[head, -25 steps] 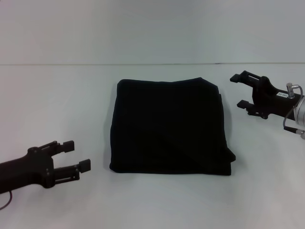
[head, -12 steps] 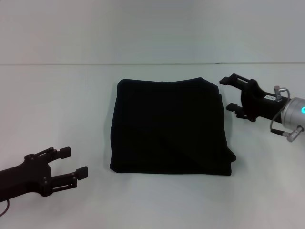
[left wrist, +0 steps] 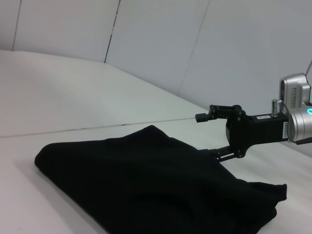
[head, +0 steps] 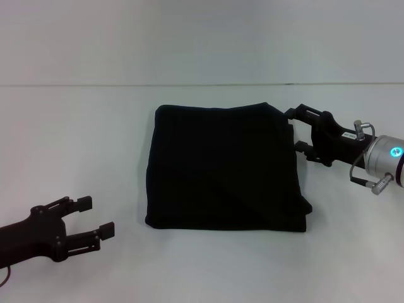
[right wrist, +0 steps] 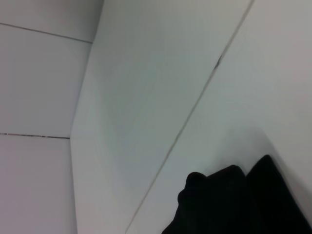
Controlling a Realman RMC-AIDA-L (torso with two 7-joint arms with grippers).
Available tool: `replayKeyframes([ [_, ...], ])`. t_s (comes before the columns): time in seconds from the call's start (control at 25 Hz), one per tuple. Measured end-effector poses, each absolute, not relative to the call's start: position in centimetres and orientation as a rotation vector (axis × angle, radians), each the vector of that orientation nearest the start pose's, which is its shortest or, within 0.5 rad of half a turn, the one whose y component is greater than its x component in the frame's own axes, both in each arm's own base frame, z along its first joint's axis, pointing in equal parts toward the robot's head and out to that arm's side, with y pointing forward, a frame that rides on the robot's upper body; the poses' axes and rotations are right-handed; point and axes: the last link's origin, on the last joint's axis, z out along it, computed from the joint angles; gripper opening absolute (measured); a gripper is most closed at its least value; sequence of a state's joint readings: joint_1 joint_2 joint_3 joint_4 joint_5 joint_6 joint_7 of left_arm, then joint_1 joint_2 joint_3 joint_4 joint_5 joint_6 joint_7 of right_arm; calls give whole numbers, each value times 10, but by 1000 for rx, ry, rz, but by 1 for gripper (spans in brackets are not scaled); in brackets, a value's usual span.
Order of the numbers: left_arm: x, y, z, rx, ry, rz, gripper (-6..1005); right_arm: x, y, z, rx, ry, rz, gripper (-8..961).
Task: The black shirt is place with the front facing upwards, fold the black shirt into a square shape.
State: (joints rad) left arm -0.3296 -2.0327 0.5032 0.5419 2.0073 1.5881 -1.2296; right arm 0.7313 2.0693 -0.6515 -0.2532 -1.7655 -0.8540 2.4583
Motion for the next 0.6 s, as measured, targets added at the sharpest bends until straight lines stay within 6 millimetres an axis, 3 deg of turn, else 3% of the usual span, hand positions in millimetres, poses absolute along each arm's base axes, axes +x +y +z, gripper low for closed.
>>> replayKeyframes([
  [0.2,-343,265,20,-2486,-818,-732,863,275,411,-42,-1483,2166,1003,870],
  [0.32,-343,265,20,-2486,-816,-731,862,276,410,-43,-1481,2164,1000,690],
  [0.6,-343,265,20,-2487,-813,-731,859,281,408,-43,-1473,2154,985,652],
])
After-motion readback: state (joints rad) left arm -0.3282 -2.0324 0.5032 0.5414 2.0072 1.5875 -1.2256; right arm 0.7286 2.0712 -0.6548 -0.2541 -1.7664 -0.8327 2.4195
